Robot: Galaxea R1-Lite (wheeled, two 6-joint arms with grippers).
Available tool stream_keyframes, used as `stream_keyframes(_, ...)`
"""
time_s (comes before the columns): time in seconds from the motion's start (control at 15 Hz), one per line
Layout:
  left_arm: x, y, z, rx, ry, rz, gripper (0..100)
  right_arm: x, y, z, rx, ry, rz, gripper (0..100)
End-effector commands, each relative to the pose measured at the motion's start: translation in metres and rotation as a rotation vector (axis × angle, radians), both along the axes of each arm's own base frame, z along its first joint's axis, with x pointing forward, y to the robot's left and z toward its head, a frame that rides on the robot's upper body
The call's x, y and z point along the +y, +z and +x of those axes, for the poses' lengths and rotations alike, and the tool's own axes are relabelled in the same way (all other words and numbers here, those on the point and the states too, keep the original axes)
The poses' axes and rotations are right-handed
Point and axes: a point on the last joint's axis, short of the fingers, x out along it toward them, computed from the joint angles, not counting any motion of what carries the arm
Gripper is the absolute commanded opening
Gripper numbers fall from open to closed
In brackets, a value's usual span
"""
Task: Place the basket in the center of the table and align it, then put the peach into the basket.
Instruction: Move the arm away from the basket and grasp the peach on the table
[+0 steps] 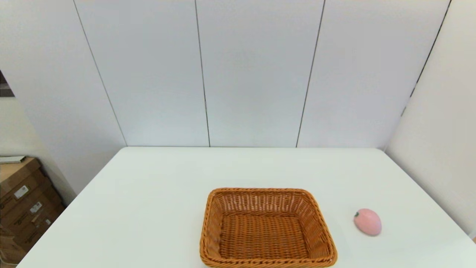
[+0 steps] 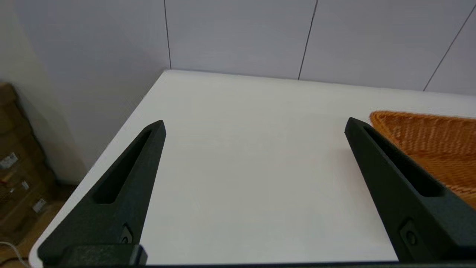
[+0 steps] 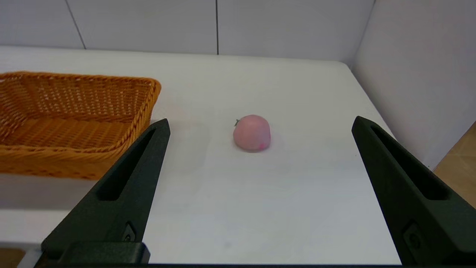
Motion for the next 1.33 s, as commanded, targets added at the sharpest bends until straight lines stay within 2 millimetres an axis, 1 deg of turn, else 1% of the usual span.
stream_keyframes(0.07,0.0,-0.005,0.001,0.033,-0.001,0.026,100,0.0,0.054,0.053,0.365,0.006,-0.014,100)
stream_keyframes(0.13,0.0,-0.005,0.001,0.033,-0.002,0.026,100,0.0,0.063,0.074,0.444,0.013,-0.015,100)
stream_keyframes(0.2,0.0,-0.005,0.001,0.033,-0.002,0.027,100,0.001,0.065,0.101,0.531,0.025,-0.016,100)
stream_keyframes(0.27,0.0,-0.005,0.001,0.033,-0.002,0.027,100,0.002,0.063,0.124,0.595,0.04,-0.03,100)
stream_keyframes(0.33,0.0,-0.005,0.001,0.033,-0.001,0.027,100,0.003,0.057,0.147,0.668,0.058,-0.049,100)
stream_keyframes(0.47,0.0,-0.005,0.001,0.032,-0.002,0.021,100,0.008,0.032,0.194,0.832,0.08,-0.076,100)
stream_keyframes(0.53,0.0,-0.005,0.001,0.029,-0.003,0.015,100,0.011,0.018,0.216,0.884,0.083,-0.089,100)
stream_keyframes(0.6,0.0,-0.005,0.001,0.029,-0.003,0.015,100,0.013,0.002,0.235,0.909,0.074,-0.1,100)
stream_keyframes(0.67,0.0,-0.005,0.001,0.029,-0.001,0.015,100,0.014,-0.012,0.248,0.919,0.063,-0.11,100)
stream_keyframes(0.8,0.0,-0.005,0.001,0.031,-0.004,0.015,100,0.016,-0.037,0.269,0.913,0.045,-0.121,100)
stream_keyframes(0.93,0.0,-0.005,0.001,0.029,-0.004,0.015,100,0.017,-0.06,0.283,0.923,0.042,-0.12,100)
stream_keyframes(1.0,0.0,-0.005,0.001,0.031,-0.004,0.015,100,0.017,-0.067,0.287,0.924,0.039,-0.118,100)
stream_keyframes(1.13,0.0,-0.005,0.001,0.031,-0.004,0.017,100,0.015,-0.075,0.295,0.92,0.029,-0.114,100)
stream_keyframes(1.33,0.0,-0.005,0.001,0.034,0.001,0.026,100,0.008,-0.078,0.307,0.909,-0.003,-0.104,100)
